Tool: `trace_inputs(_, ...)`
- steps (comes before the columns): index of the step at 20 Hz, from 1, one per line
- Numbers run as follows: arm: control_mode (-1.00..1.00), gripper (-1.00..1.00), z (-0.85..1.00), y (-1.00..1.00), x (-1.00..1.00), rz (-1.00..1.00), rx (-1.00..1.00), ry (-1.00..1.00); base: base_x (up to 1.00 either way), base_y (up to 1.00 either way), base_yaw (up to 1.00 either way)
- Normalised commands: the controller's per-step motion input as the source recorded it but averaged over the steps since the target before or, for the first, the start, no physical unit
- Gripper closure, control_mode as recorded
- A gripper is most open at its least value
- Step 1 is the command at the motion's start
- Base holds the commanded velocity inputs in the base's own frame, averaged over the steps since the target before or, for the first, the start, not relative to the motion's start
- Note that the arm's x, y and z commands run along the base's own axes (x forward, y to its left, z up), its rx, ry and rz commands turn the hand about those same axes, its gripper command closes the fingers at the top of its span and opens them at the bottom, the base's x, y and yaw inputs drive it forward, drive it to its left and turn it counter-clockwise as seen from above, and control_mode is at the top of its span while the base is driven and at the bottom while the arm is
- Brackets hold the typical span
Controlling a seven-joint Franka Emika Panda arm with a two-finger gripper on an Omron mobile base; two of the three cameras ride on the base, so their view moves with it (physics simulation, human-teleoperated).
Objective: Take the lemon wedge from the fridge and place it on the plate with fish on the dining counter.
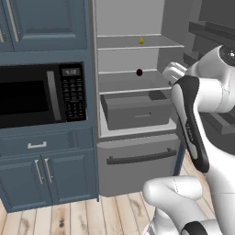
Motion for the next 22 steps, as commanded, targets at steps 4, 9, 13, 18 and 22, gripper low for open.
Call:
trace_inputs(4,1.0,-1.0,-0.01,-0.42,-0.01,0.08,0.0,-0.04,0.09,-0.2,0.0)
trace_inputs(9,1.0,-1.0,0.0,0.0,0.0,0.0,0.0,0.0,0.68,-0.05,-0.06)
trace_inputs(13,1.0,-1.0,0.0,0.0,0.0,0.0,0.0,0.0,0.99,0.0,-0.1)
trace_inputs(18,1.0,-1.0,0.0,0.0,0.0,0.0,0.0,0.0,0.96,0.0,-0.08)
trace_inputs(22,1.0,-1.0,0.0,0.0,0.0,0.0,0.0,0.0,0.81,0.0,-0.06)
